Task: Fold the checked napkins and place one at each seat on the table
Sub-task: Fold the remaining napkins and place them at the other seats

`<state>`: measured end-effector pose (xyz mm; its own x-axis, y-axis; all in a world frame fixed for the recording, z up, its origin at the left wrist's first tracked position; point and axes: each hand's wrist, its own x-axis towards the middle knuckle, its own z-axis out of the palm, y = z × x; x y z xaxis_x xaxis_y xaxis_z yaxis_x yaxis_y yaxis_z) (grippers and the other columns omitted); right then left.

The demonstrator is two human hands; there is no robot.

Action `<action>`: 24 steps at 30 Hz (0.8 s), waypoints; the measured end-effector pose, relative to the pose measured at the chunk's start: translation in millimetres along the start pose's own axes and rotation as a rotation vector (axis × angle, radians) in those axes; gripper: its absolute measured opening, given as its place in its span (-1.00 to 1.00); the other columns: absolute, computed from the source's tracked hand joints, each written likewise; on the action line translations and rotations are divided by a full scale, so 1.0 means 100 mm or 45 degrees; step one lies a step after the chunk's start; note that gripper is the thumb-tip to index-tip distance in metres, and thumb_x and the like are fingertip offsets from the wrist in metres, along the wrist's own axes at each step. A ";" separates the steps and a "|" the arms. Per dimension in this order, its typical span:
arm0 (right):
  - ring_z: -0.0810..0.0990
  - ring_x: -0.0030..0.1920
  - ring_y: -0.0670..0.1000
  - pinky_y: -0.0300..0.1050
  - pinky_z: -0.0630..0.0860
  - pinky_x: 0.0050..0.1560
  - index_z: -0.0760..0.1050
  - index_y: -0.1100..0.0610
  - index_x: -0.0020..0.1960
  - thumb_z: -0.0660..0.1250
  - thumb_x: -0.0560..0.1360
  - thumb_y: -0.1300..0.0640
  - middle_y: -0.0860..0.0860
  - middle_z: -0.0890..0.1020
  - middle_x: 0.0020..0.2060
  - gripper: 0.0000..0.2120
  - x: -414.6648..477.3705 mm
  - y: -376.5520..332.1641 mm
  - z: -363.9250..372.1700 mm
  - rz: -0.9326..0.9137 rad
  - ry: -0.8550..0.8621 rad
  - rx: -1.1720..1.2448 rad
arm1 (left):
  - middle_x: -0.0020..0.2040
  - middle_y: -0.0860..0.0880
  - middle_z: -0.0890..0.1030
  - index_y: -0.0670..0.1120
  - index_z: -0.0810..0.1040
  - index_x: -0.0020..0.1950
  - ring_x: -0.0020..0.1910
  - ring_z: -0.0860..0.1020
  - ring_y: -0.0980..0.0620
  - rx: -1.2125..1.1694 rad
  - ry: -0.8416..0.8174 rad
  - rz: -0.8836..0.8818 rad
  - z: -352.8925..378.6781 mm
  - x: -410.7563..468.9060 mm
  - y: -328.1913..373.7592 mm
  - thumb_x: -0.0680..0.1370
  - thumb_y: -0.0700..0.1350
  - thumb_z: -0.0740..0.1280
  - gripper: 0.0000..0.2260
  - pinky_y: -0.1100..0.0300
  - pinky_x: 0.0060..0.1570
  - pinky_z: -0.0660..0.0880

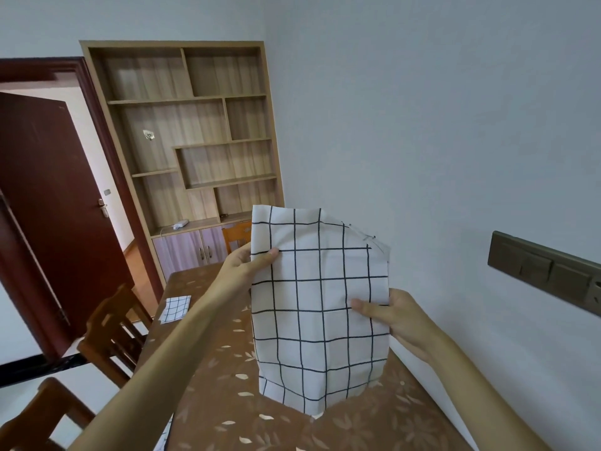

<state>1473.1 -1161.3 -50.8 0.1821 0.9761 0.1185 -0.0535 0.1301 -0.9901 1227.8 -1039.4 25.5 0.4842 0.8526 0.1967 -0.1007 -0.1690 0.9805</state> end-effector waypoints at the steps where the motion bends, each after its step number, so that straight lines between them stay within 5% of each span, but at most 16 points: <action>1: 0.71 0.14 0.10 0.06 0.58 0.25 0.67 0.21 0.15 0.49 0.45 0.15 0.11 0.74 0.07 -0.71 0.00 -0.01 0.01 -0.021 0.037 0.029 | 0.11 -0.15 0.71 -0.17 0.59 0.25 0.07 0.70 -0.14 0.025 -0.007 0.015 0.00 0.00 -0.01 0.61 -0.12 0.35 -0.75 -0.01 -0.05 0.67; 7: 0.71 0.12 0.03 0.01 0.54 0.28 0.67 0.22 0.13 0.50 0.38 0.13 0.10 0.74 0.06 -0.65 0.04 -0.09 -0.02 -0.147 0.318 0.232 | 0.17 -0.05 0.70 -0.11 0.51 0.34 0.15 0.67 -0.07 0.219 -0.190 -0.034 0.01 -0.07 -0.29 0.52 -0.13 0.42 -0.62 -0.07 0.19 0.58; 12: 0.71 0.12 0.01 0.03 0.55 0.24 0.66 0.16 0.15 0.51 0.43 0.08 0.06 0.74 0.07 -0.68 0.06 -0.11 -0.08 -0.134 0.433 0.330 | 0.11 -0.13 0.72 -0.13 0.43 0.37 0.06 0.70 -0.16 0.218 -0.286 -0.261 0.15 -0.17 -0.59 0.50 -0.14 0.46 -0.53 -0.04 0.05 0.65; 16: 0.72 0.08 0.00 -0.01 0.57 0.17 0.65 0.12 0.16 0.49 0.48 0.13 0.03 0.75 0.06 -0.74 0.06 -0.09 -0.15 -0.135 0.528 0.359 | 0.10 -0.17 0.71 -0.09 0.44 0.37 0.10 0.67 -0.26 0.246 -0.389 -0.410 0.19 -0.22 -0.77 0.48 -0.06 0.53 -0.48 -0.13 0.15 0.61; 24: 0.71 0.06 0.03 0.05 0.59 0.18 0.68 0.13 0.09 0.52 0.46 0.13 0.02 0.75 0.01 -0.78 0.10 0.03 -0.33 -0.050 0.776 0.397 | -0.14 -0.15 0.66 -0.14 0.49 0.34 -0.11 0.68 -0.09 -0.068 -0.276 -0.437 0.25 -0.23 -0.86 0.55 -0.21 0.41 -0.63 0.02 0.00 0.65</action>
<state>1507.0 -1156.9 -54.8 0.7048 0.7095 -0.0002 -0.2991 0.2969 -0.9069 1246.7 -1056.5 -63.5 0.6691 0.7298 -0.1402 0.0566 0.1381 0.9888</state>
